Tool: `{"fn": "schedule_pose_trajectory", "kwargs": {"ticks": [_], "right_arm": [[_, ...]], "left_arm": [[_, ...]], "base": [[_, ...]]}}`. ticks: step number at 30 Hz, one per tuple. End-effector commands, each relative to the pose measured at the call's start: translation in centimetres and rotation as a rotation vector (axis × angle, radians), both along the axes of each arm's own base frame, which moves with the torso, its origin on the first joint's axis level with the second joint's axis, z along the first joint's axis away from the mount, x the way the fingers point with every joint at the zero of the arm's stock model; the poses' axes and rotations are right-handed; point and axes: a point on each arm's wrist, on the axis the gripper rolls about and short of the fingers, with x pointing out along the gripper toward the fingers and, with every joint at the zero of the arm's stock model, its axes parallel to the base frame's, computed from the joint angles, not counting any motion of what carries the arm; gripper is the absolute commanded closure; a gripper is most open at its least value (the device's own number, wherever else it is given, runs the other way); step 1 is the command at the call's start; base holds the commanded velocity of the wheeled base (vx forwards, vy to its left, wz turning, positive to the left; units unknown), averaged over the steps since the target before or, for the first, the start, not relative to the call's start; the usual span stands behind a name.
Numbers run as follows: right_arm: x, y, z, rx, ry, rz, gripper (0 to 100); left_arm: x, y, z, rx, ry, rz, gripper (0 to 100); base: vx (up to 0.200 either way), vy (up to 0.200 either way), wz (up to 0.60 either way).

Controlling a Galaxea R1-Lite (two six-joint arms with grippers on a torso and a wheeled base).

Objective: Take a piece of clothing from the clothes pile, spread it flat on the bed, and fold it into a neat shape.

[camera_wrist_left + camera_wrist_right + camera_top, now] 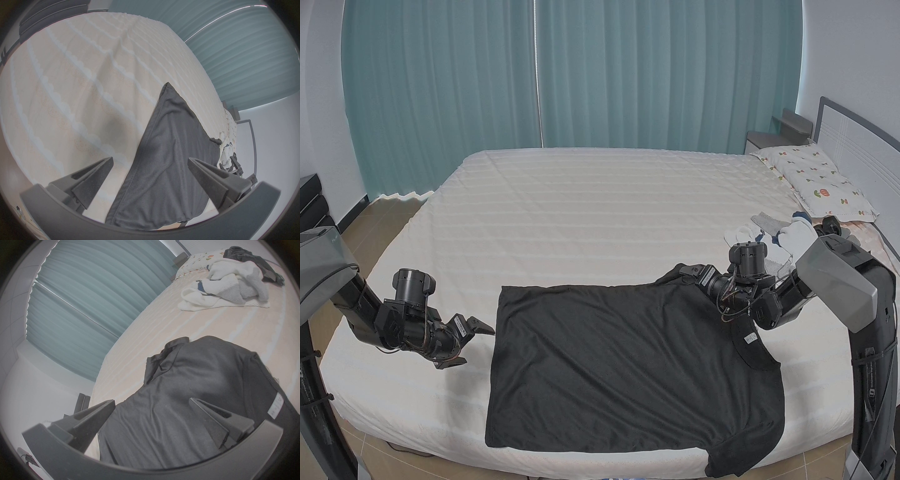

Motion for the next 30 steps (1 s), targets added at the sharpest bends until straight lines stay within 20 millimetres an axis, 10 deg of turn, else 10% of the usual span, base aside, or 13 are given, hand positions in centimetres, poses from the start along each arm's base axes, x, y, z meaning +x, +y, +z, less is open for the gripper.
{"fn": "schedule_pose_trajectory", "kwargs": {"ticks": [1, 15, 30], "right_arm": [[1.8, 0.4, -1.5, -0.005, -0.017, -0.019, 0], [7.7, 1.8, -1.9, -0.037, -0.048, -0.099, 0], [8.2, 2.5, -1.8, -0.056, -0.026, -0.113, 0]], "left_arm": [[0.0, -0.1, -0.1, -0.002, 0.005, -0.003, 0], [-0.3, -0.5, -0.4, -0.003, 0.017, -0.016, 0], [-0.3, -0.5, -0.4, -0.001, 0.019, -0.015, 0]], "base": [[0.0, 0.0, 0.0], [0.0, 0.0, 0.0], [0.0, 0.0, 0.0]]}}
